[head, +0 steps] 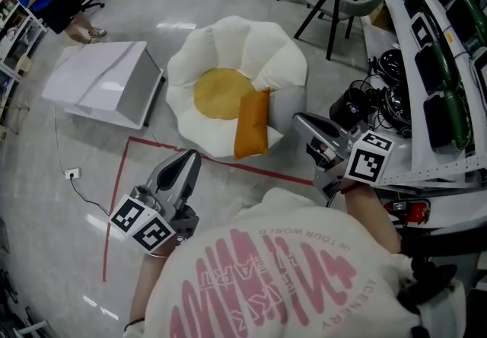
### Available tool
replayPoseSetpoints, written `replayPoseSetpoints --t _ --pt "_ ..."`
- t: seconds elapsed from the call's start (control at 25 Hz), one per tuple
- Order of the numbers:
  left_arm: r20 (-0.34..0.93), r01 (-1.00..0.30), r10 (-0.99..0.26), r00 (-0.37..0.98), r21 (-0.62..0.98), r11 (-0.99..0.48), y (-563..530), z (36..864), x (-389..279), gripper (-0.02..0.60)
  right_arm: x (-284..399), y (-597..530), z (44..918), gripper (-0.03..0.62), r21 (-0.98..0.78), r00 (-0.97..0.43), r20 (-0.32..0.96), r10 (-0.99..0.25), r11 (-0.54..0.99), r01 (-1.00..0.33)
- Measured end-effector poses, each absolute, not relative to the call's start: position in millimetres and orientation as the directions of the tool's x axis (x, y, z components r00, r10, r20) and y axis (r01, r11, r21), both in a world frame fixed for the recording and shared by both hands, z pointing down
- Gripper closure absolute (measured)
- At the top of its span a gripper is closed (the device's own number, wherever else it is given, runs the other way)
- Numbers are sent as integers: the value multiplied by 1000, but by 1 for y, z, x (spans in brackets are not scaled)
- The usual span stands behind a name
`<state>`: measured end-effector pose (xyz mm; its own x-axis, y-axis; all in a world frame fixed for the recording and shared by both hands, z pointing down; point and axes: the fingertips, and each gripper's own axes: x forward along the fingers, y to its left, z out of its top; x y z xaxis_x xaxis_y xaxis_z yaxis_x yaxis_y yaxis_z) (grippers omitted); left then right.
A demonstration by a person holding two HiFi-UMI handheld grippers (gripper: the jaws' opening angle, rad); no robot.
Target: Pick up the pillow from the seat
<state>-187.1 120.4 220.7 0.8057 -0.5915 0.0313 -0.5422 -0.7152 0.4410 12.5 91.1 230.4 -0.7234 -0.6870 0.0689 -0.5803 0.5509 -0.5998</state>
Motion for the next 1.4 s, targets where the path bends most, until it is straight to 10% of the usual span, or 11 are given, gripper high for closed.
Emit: replayPoseSetpoints --t 1.4 --pt "87 -703 -782 617 508 -498 -31 261 -75 571 89 -135 277 588 -612 -903 157 -399 679 -406"
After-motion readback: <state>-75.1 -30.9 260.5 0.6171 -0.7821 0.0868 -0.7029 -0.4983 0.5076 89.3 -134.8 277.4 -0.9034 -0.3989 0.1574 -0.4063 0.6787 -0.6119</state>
